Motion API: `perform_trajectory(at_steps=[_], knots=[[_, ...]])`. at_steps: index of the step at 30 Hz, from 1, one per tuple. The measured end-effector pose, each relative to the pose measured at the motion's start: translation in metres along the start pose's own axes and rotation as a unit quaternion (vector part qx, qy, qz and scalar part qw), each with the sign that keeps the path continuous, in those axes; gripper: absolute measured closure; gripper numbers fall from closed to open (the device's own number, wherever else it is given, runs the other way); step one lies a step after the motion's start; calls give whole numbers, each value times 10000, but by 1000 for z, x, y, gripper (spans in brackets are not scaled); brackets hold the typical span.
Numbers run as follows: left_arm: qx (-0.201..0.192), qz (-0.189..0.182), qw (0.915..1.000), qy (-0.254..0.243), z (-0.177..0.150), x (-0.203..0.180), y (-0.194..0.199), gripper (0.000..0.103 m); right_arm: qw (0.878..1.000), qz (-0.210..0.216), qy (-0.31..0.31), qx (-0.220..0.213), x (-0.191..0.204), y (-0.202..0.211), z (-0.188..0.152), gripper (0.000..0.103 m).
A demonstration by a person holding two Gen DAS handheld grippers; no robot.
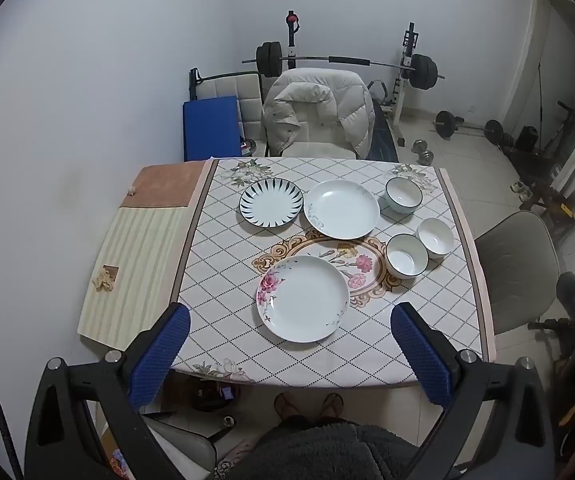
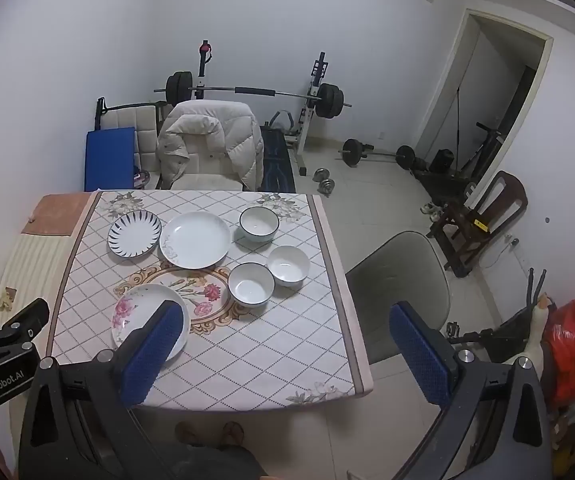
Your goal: Organize plates and bowls
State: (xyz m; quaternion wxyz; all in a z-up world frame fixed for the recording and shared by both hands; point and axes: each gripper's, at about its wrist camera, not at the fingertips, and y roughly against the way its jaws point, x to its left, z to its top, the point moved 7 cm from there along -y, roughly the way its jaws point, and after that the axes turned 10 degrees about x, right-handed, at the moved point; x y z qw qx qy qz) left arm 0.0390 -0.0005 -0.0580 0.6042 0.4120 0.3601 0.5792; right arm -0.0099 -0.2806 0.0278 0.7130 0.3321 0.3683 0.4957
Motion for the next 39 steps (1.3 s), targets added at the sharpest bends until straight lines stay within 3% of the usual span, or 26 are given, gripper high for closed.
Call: perform_trajectory(at_steps=[39], knots=[[-252, -65, 9997, -7, 3, -2, 21, 0, 9999, -8, -111, -119, -4, 20, -2, 0]])
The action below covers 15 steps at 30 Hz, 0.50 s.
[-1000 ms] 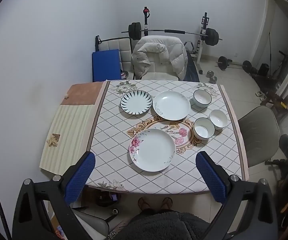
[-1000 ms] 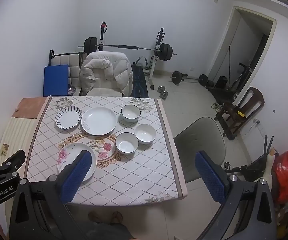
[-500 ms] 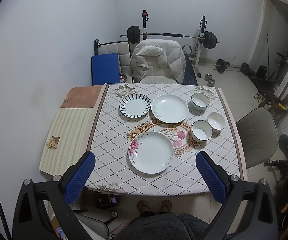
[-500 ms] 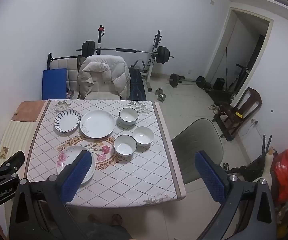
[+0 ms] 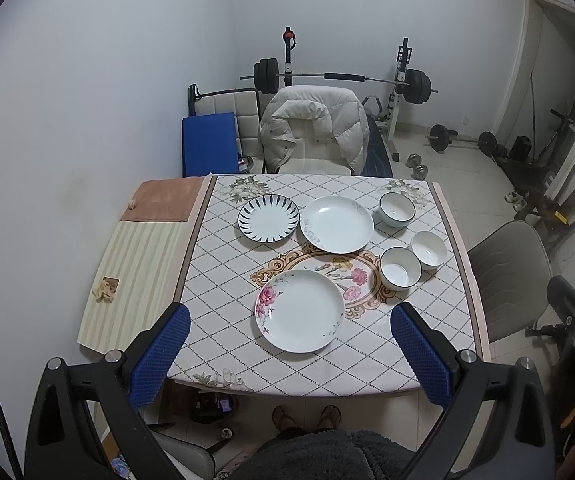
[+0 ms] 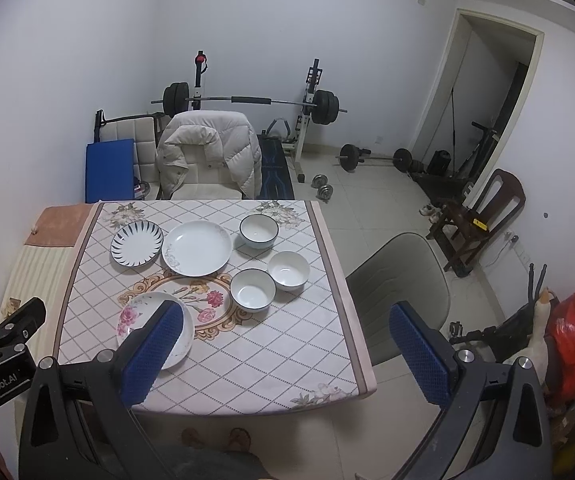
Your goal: Organize plates and bowls
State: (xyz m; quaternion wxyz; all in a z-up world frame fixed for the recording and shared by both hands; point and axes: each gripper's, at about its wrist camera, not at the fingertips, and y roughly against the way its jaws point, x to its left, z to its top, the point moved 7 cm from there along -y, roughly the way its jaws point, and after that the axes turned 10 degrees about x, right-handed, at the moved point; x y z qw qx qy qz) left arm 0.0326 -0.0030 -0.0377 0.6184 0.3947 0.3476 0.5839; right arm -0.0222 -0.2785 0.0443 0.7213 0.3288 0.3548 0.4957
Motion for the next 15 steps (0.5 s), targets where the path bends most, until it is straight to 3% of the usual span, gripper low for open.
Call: perform_trajectory(at_steps=[15], knots=[[-52, -15, 10000, -20, 2, -7, 0, 0, 9999, 134, -29, 98, 4, -7, -1, 0]])
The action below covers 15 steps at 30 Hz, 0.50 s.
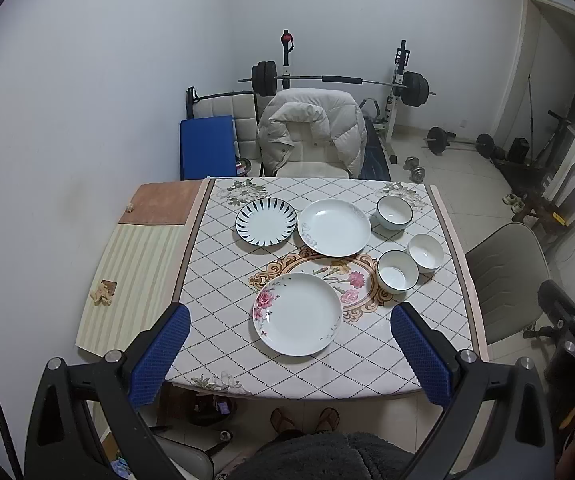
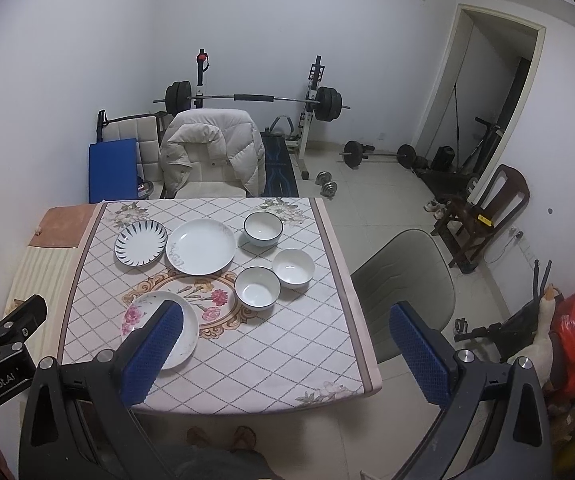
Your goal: Organize plates and bowls
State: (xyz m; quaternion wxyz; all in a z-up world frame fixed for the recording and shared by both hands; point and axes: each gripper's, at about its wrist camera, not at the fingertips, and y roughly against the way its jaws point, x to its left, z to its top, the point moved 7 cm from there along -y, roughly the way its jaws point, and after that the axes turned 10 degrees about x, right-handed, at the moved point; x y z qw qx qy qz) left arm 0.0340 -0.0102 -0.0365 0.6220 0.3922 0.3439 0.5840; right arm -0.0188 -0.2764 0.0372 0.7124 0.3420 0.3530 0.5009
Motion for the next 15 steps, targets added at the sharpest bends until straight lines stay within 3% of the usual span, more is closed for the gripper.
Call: perform_trajectory(at_steps=[15], knots=[[9, -33, 10000, -32, 6, -4, 2, 0, 9997, 173, -55, 134, -4, -11, 5, 0]])
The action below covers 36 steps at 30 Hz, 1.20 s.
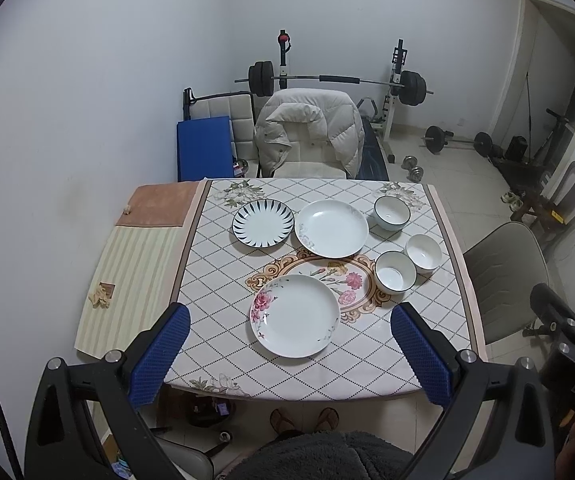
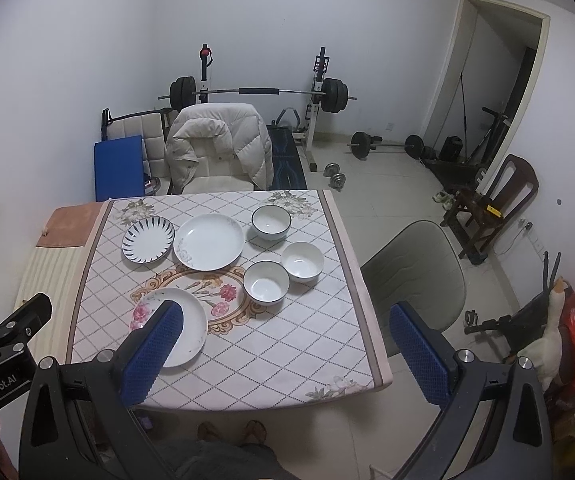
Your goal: Organize plates and bowls
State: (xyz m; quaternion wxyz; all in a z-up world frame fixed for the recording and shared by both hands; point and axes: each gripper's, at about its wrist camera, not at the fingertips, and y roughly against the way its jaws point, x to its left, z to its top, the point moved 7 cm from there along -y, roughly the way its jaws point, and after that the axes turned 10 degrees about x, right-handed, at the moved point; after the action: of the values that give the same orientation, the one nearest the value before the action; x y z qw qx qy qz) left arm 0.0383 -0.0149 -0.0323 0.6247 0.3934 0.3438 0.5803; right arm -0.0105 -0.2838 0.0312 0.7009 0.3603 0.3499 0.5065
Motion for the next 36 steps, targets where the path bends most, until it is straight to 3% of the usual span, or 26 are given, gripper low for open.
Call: perform_trajectory(at_steps=[36], knots=[[-74, -27, 10000, -2, 13, -3, -2, 0, 10000, 24, -52, -39, -7, -8, 11, 0]])
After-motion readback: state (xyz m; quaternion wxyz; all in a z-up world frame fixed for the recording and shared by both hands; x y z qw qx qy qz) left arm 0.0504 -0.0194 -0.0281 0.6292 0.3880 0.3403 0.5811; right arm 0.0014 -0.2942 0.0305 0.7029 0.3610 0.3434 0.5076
